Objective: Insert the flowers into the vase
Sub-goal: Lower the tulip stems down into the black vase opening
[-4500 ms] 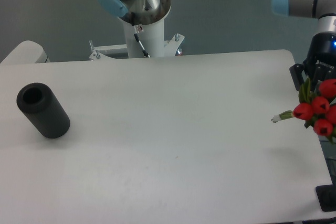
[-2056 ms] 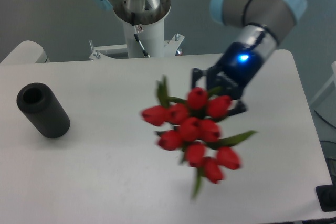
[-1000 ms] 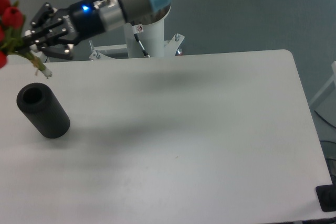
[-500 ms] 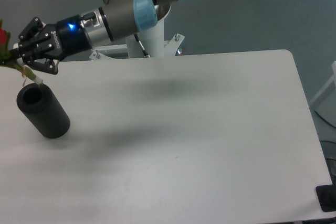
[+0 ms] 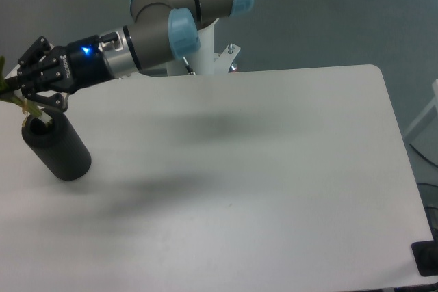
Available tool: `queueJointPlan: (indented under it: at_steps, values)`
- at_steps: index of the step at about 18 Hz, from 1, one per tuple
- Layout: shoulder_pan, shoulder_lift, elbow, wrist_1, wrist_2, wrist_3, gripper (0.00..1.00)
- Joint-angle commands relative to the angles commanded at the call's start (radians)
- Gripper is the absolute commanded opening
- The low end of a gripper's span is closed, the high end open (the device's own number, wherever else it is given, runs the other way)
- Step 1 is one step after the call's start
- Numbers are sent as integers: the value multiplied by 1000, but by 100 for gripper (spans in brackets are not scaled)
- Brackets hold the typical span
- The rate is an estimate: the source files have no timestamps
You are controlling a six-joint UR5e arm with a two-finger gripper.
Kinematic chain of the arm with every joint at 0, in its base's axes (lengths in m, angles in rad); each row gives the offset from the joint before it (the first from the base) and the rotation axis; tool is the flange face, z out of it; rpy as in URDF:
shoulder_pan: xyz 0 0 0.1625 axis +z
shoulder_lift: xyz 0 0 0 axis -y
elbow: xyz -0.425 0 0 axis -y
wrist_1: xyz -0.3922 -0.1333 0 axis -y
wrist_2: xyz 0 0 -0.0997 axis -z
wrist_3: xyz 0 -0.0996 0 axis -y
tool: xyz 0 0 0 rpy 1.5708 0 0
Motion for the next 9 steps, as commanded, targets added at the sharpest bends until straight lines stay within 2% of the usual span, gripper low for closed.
queueJointPlan:
  at_steps: [3, 5, 9]
  values:
    - [-9, -5, -11, 0, 2, 22, 0]
    - [-11, -15, -28, 0, 2, 81, 0]
    - [-12, -14, -84, 0, -3, 138, 0]
